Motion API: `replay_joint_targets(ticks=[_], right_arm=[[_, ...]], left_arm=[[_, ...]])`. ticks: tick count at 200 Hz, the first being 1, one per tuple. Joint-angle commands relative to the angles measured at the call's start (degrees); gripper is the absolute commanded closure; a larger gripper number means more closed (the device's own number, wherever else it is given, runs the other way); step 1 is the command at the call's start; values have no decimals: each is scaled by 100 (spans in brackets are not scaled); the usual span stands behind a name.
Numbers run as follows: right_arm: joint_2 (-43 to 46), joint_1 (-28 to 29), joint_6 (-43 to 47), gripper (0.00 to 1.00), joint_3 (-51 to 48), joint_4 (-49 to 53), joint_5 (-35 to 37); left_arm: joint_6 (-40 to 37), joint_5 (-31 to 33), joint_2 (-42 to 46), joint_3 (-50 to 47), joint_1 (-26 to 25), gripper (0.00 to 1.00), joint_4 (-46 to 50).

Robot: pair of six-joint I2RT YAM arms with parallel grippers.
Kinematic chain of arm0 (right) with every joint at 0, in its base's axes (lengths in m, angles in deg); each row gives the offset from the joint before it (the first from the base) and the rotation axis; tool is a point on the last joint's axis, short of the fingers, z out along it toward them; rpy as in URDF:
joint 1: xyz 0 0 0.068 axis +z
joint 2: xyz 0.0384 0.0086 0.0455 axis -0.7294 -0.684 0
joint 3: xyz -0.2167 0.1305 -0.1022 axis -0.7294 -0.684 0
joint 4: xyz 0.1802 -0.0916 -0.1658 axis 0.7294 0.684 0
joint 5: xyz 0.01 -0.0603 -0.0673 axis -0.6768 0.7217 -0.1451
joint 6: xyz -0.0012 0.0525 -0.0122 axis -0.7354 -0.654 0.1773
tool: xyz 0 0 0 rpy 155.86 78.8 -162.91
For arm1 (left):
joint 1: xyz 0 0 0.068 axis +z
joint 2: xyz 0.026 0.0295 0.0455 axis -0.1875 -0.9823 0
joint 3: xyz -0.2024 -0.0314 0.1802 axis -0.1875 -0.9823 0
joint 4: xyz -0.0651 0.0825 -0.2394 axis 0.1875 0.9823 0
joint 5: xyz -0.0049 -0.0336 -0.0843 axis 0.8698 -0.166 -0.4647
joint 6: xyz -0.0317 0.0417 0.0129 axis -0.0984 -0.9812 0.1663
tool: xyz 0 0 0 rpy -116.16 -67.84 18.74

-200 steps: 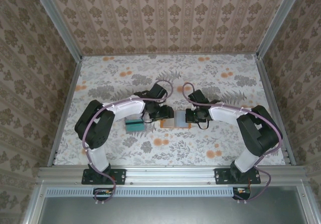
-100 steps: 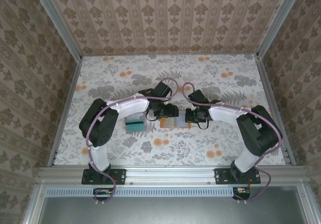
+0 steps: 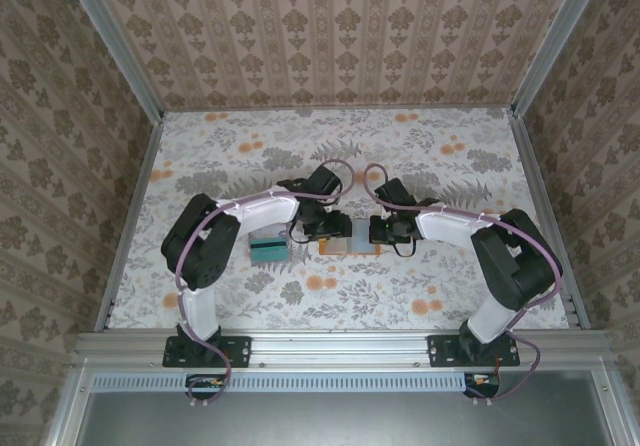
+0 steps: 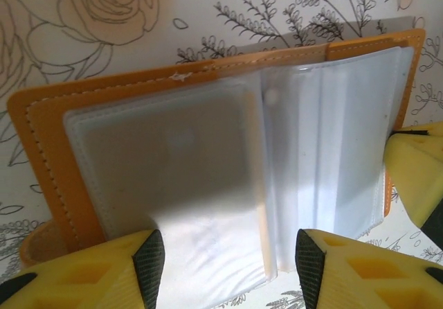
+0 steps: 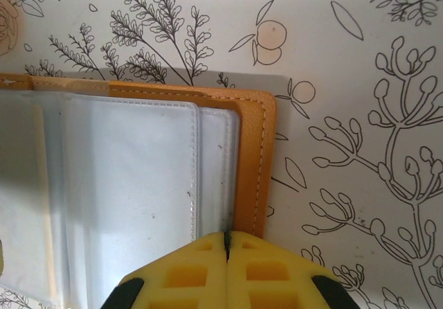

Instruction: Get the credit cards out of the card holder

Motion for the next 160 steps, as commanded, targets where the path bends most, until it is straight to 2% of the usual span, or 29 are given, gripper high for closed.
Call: replay_joint_targets(ticks=[1, 78, 160], right_arm=[[-205, -28, -75, 93, 43, 159, 55], [-236, -27, -85, 93, 52, 176, 65], [-255, -26, -100, 94, 76, 166, 40]], left_arm=[[40, 216, 196, -174, 77, 43, 202], [132, 467, 348, -316, 113, 44, 295], [62, 122, 191, -296, 107, 44, 56]])
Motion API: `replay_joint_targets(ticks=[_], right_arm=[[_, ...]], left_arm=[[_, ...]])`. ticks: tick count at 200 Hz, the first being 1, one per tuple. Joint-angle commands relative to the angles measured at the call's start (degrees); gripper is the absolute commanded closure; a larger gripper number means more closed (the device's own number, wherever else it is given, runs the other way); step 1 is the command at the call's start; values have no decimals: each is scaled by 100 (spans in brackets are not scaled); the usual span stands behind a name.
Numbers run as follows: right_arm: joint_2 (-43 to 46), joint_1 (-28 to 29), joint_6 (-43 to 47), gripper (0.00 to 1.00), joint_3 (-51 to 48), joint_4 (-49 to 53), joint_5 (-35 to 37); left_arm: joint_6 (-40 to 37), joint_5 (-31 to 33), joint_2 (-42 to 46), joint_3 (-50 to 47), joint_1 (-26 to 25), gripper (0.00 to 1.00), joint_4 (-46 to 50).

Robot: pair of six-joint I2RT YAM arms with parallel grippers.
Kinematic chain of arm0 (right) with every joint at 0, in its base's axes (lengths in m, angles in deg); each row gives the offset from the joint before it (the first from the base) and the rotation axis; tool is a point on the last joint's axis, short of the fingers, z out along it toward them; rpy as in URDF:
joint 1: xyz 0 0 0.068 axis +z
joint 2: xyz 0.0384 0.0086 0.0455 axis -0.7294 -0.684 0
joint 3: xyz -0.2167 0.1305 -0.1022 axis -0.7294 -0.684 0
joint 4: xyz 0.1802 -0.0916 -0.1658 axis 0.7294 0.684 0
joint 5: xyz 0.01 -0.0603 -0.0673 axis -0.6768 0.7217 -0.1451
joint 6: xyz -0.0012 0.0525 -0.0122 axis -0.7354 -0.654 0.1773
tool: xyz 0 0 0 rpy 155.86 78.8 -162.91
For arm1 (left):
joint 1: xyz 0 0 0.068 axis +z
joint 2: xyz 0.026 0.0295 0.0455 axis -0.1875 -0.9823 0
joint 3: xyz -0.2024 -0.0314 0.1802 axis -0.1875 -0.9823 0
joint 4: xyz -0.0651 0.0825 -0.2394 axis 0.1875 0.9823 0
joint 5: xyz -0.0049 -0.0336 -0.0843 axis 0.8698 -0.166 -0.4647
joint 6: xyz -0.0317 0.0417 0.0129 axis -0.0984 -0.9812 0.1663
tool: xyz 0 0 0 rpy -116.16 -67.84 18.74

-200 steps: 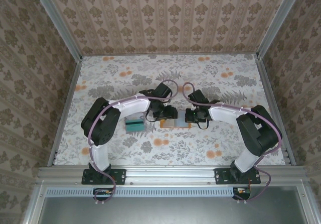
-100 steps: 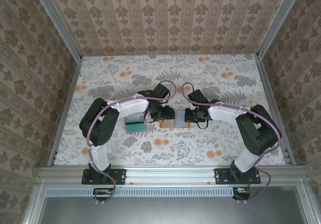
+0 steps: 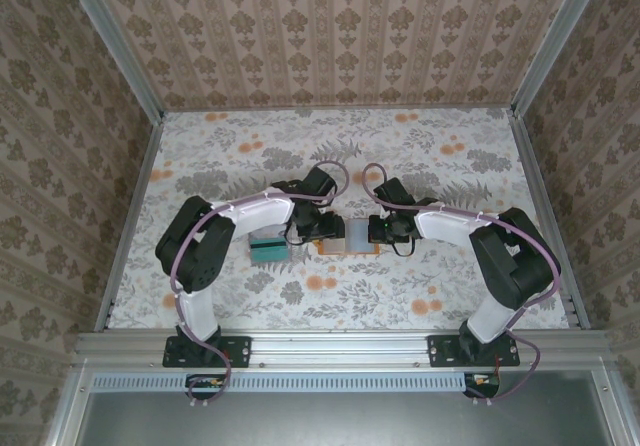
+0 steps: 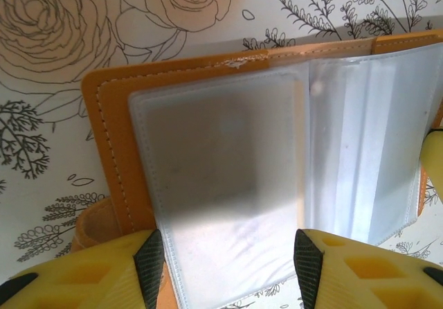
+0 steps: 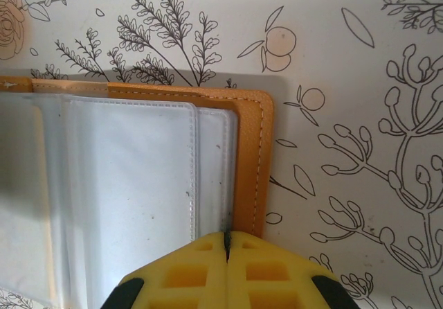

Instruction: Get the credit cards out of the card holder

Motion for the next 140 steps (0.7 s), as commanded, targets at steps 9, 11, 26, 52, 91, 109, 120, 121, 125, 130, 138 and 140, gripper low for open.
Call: replay_joint_targets(ticks=[9, 11, 26, 52, 91, 109, 120, 121, 125, 130, 138, 140], right_arm=[[-201, -28, -101, 94, 24, 177, 46], [-199, -24, -97, 93, 22, 179, 46], [-199, -21, -105, 93, 18, 183, 46], [-183, -27, -105, 93, -9, 190, 46], [-176, -25, -119, 94, -23, 166, 36], [-179, -21, -124, 93, -25, 161, 32], [-167, -22, -129, 93, -32, 162, 28], [-171, -21, -126, 93, -32, 164, 33], [-167, -19, -123, 93, -30, 158, 30], [-160, -26, -125, 93, -31, 159, 30], [-154, -21, -133, 93, -32, 163, 24], [-150, -24, -132, 93, -34, 162, 27]], left_arm=[[-1, -207, -29, -68, 27, 44, -84], [7, -218, -31, -64, 25, 44, -103], [-15, -283, -40, -65, -2, 44, -181], [-27, -355, -118, -16, -19, 44, -193], [-114, -461, -196, 101, -77, 44, -213], [-164, -511, -223, 199, -120, 44, -243], [-200, -562, -250, 268, -137, 43, -275], [-201, -569, -251, 276, -140, 43, -277], [-213, -582, -271, 302, -150, 43, -286], [-223, -599, -297, 332, -160, 43, -287], [-234, -639, -344, 394, -171, 43, -288], [-236, -655, -358, 403, -176, 43, -288]])
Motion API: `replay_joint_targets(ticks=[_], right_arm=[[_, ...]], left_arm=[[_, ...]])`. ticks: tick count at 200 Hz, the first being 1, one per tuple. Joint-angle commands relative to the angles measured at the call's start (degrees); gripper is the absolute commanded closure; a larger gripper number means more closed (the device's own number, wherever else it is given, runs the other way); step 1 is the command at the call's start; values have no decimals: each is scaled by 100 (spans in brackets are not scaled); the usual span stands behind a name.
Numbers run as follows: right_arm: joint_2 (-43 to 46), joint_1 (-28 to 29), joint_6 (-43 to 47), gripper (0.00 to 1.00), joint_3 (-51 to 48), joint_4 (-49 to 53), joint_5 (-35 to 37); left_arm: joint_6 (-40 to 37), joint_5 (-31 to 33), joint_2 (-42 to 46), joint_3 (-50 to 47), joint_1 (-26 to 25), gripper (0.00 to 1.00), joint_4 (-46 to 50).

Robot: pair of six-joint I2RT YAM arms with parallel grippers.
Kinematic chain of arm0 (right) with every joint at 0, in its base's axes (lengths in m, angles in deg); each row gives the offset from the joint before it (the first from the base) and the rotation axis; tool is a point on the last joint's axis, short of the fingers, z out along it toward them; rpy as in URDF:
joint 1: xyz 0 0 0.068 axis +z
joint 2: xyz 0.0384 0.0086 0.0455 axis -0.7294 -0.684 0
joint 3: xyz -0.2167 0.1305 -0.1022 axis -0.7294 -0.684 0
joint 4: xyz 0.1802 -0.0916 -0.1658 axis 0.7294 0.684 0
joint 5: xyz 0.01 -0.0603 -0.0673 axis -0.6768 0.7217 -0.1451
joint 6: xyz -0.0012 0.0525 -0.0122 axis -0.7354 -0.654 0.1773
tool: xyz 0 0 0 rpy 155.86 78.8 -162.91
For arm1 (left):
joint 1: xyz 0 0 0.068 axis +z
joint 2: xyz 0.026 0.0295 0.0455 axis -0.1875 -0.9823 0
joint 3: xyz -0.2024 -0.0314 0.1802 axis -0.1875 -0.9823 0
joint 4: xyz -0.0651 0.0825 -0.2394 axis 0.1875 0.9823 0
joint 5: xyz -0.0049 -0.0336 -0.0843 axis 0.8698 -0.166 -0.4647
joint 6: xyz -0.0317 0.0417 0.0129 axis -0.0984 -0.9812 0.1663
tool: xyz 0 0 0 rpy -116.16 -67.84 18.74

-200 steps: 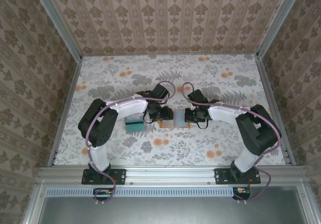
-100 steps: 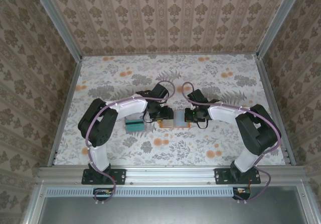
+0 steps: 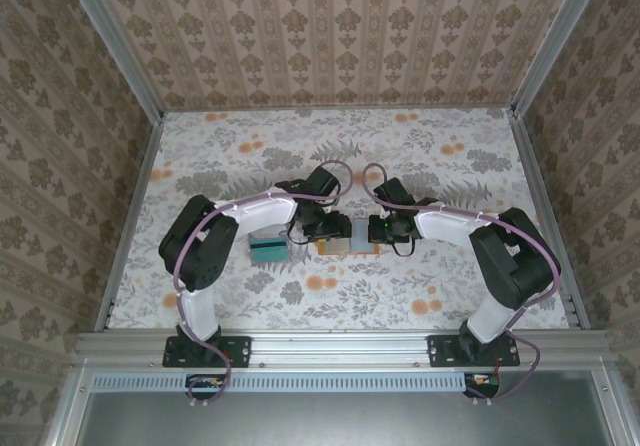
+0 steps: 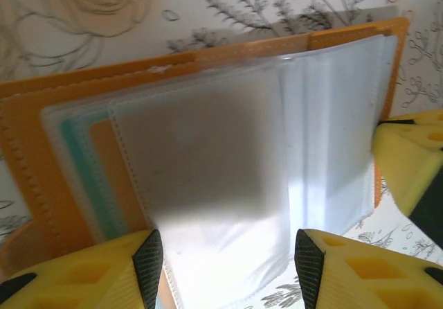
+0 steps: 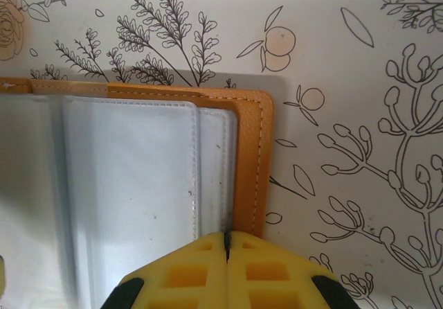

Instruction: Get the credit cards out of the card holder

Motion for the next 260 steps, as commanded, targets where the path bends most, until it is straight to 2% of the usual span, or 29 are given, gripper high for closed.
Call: replay_joint_targets(ticks=[1, 52, 123, 161, 199, 218, 260], right_arm=[[-149, -22, -116, 93, -33, 161, 28], [12, -28, -147, 93, -70, 147, 91], [1008, -391, -314, 93, -430, 129, 393], [1177, -459, -295, 93, -576, 178, 326], [904, -444, -278, 92, -563, -41, -197], [665, -403, -288, 89, -418, -77, -409], [335, -302, -267, 87, -243, -110, -433]], left_arm=[[-168, -246, -219, 261, -77, 43, -67], [-250, -443, -396, 562, -134, 43, -88], [-352, -577, -563, 998, -250, 43, -93], [-384, -544, -649, 1251, -323, 43, 16], [-231, -120, -203, 795, -207, 42, 6], [-80, 138, 132, 383, -73, 42, -55], [16, 278, 453, -151, 216, 42, -67]])
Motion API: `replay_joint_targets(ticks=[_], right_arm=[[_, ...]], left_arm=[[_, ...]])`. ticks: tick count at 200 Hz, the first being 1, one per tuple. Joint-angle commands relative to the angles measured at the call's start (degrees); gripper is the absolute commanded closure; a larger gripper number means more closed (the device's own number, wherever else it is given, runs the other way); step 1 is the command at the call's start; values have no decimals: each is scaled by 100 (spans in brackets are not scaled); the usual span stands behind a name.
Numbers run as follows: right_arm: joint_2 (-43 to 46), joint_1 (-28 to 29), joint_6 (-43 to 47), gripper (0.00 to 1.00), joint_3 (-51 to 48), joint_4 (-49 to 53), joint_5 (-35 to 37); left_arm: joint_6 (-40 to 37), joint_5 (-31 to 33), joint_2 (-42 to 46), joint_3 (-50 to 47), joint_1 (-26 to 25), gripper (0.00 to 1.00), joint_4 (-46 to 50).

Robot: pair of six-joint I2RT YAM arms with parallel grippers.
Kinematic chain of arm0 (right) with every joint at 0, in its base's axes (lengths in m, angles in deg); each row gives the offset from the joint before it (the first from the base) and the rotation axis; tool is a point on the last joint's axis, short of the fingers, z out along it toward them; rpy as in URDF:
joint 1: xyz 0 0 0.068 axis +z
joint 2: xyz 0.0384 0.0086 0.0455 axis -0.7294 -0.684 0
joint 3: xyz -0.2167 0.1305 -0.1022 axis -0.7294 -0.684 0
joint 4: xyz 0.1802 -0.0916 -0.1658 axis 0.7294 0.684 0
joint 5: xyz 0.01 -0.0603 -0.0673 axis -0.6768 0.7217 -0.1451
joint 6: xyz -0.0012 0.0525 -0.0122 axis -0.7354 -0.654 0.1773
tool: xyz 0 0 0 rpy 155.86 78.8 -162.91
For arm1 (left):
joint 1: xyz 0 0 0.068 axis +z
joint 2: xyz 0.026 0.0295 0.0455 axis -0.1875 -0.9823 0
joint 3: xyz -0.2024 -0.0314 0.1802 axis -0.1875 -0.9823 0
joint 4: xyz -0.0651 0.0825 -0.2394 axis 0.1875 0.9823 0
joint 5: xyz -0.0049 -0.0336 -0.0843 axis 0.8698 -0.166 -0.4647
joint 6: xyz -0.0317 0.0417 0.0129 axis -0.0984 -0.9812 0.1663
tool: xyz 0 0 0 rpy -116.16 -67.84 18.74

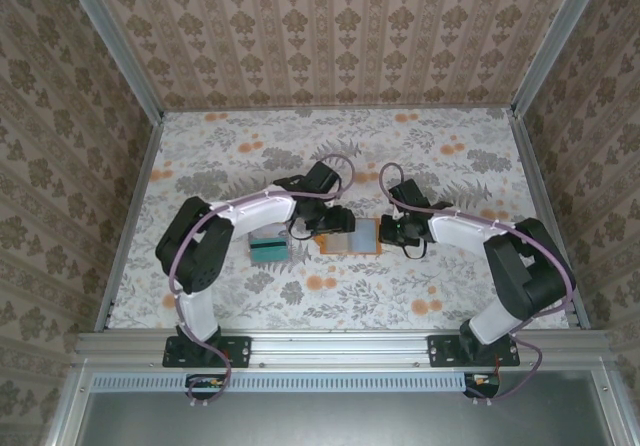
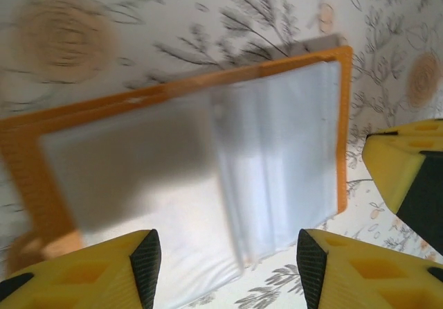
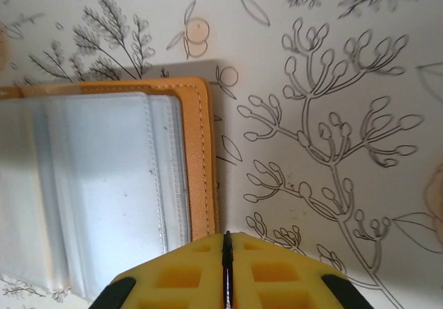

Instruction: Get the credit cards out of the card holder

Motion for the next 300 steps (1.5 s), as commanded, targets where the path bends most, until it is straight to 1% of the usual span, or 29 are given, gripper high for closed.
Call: replay_joint_targets(ticks=[1, 41, 99, 176, 269, 282, 300], right_arm=[[-135, 55, -8, 87, 205, -64, -166], [-296, 108, 88, 87, 362, -7, -247], [-563, 162, 96, 87, 406, 136, -90], [-531, 168, 81, 87, 366, 132, -84], [-540, 168, 41, 87, 336, 127, -89], [-533, 179, 45, 87, 331, 127, -83], [-527, 175, 36, 87, 326, 129, -81]], left_arm=[[125, 218, 217, -179, 136, 42, 51], [227, 299, 144, -291, 200, 42, 89], [182, 49, -40, -241, 168, 42, -52], [172, -173, -325, -195, 119, 42, -46], [-75, -351, -248, 31, -115, 42, -252], [-91, -336, -226, 50, -133, 39, -247], [-121, -312, -191, 86, -140, 28, -201]])
